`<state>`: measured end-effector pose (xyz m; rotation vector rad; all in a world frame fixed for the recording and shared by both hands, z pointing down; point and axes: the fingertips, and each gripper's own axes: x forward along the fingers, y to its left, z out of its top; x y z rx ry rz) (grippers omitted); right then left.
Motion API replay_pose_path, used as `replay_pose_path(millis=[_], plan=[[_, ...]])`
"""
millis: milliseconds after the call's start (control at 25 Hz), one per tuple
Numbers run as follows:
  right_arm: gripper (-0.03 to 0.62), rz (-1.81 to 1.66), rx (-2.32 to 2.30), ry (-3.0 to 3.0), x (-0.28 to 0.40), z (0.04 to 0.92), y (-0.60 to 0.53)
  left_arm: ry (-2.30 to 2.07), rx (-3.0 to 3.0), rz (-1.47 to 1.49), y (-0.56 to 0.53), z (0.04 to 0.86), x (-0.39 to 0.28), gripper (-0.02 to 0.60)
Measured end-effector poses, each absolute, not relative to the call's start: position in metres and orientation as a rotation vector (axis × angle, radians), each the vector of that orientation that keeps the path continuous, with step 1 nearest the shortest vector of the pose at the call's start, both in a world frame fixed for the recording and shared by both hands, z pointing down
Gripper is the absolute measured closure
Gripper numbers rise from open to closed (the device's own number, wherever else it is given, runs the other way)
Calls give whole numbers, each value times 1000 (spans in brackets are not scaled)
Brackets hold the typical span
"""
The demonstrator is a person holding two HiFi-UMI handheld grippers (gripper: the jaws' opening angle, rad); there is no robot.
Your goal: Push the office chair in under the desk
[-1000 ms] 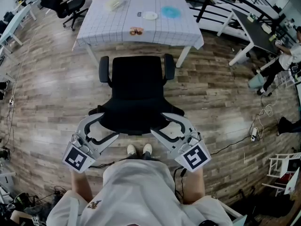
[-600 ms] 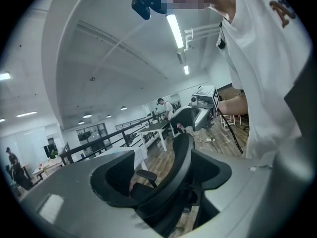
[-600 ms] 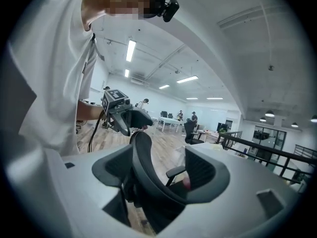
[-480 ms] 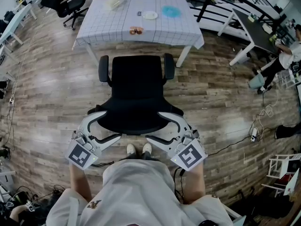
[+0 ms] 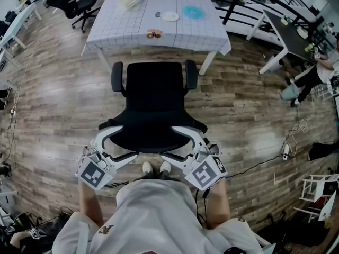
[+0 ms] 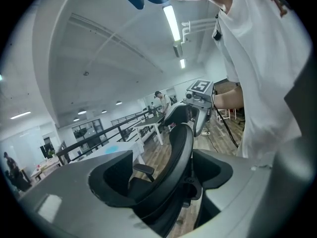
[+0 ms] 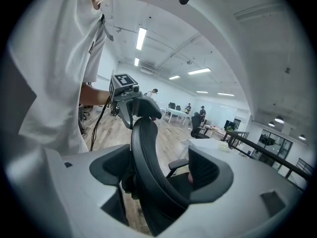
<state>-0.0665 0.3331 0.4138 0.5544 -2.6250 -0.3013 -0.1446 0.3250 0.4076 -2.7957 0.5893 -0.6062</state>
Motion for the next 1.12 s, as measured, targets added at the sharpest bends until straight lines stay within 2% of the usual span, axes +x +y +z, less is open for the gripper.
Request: replay_pose_path(millis=[1120], plan=[[223, -287, 498, -2626, -66, 418, 312, 586, -2791, -590, 309, 413, -139, 202]])
